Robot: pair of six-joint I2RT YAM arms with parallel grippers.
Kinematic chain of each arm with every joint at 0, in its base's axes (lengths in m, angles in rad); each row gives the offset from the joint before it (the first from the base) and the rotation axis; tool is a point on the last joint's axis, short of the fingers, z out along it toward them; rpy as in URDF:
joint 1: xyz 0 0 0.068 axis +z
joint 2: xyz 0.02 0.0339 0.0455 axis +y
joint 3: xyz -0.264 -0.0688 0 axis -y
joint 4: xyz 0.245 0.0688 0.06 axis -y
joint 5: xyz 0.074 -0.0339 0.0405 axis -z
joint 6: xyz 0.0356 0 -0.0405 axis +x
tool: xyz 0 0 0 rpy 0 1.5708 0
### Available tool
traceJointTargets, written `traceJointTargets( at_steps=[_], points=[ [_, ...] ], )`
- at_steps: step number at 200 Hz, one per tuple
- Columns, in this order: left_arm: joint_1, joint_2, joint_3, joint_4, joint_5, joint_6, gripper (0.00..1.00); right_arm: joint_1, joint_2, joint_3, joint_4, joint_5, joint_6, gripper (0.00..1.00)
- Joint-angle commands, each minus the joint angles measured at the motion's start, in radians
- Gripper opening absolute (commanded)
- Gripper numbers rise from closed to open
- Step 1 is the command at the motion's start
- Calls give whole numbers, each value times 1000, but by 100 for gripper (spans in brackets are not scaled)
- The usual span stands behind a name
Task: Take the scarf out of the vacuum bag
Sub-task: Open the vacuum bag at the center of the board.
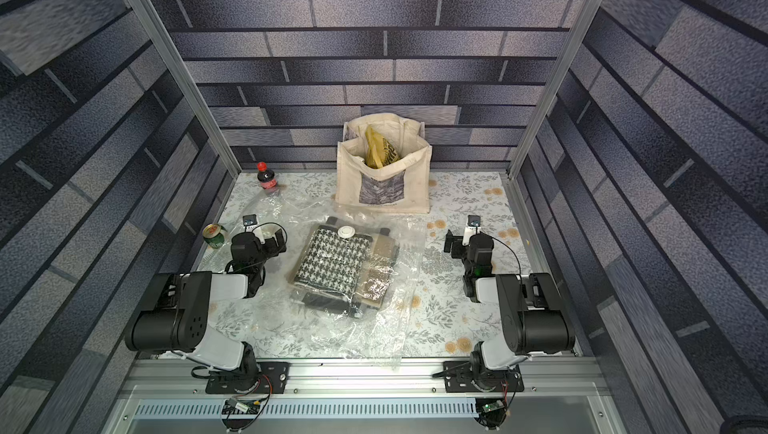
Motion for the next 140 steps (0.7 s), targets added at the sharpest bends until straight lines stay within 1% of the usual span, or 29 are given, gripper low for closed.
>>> traceJointTargets(
  at_steps=[1, 87, 110, 140],
  points=[
    [3, 1, 9, -8, 10, -14, 100, -2, -5, 1, -5, -15, -9, 100],
    [5, 2, 10, -8, 10, -13, 100, -2, -3, 1, -7, -15, -9, 100],
    [20, 1, 7, -4, 45, -23, 100, -4, -3, 4, -11, -13, -8, 100],
    [19, 1, 8, -6, 44, -21, 100, -2, -2, 5, -13, -13, -8, 100]
  ],
)
